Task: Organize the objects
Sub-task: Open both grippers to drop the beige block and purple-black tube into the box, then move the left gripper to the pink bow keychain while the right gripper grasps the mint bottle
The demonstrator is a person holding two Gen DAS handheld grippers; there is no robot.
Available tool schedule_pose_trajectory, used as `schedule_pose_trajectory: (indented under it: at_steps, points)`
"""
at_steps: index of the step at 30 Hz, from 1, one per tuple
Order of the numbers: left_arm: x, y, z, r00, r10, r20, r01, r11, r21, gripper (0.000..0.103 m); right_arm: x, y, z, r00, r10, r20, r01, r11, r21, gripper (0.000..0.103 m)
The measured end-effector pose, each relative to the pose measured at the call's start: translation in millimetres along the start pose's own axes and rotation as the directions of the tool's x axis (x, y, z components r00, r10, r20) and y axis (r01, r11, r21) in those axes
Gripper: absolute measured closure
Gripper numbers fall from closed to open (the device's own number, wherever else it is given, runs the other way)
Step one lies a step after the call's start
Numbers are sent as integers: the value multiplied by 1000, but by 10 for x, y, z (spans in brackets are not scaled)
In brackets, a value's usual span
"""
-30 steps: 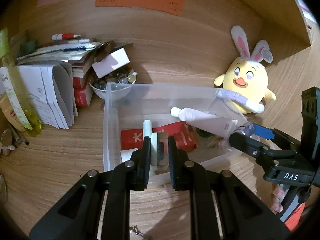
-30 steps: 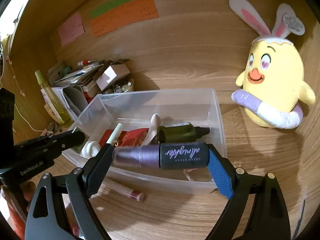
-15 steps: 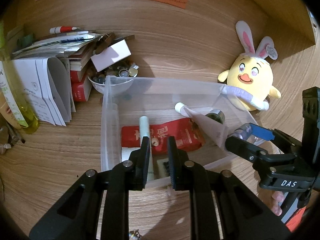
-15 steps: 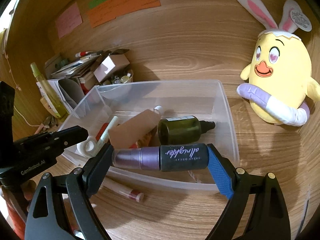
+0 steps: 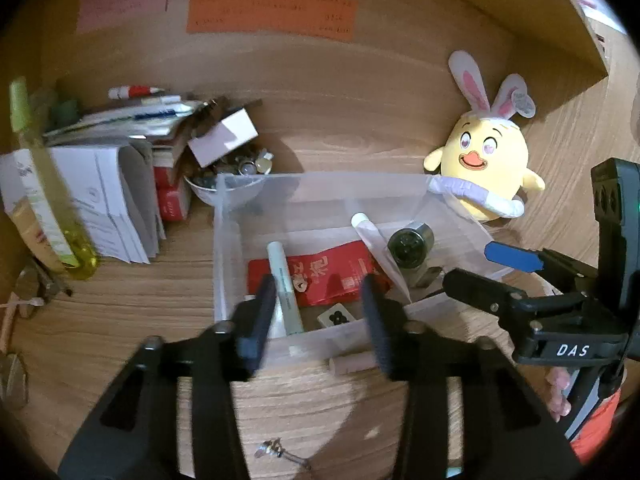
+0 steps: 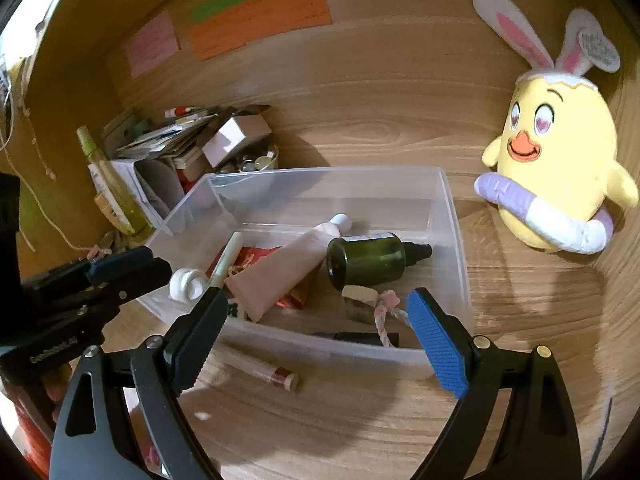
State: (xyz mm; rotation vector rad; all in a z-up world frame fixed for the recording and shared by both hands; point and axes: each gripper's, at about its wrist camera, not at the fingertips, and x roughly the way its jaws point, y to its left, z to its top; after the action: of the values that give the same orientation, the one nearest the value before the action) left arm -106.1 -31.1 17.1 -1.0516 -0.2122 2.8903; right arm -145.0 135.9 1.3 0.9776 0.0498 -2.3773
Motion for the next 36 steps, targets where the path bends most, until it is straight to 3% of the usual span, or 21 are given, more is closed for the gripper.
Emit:
schedule_pose_trajectory:
  at_steps: [2,10,22,29,36]
  points:
    - [-81,-14,-22,1000,13,20,-13,1000,7,40,-44,41,-26,1000,-3,1,3,1000,-22,12]
    - [-280,-74,-159,1000,10,18,-11,999,41,24,-233,124,-231,1000,10,-17,-12,995,-97,9]
    - [-316,-45,-633,995,35,-91,-30,998,60,22,-322,168,-637,997,2,-82,-13,992,-129,9]
    - [-312,-22,-1000,982,54,-180,-41,996,76,22,-339,335,-866,994,36,-108,-54,984,-169,9]
    - [-341,2,-1202,975,-5,-221,13,999,34,22,-329,457,-1084,988,70,-136,-95,977,-189,10]
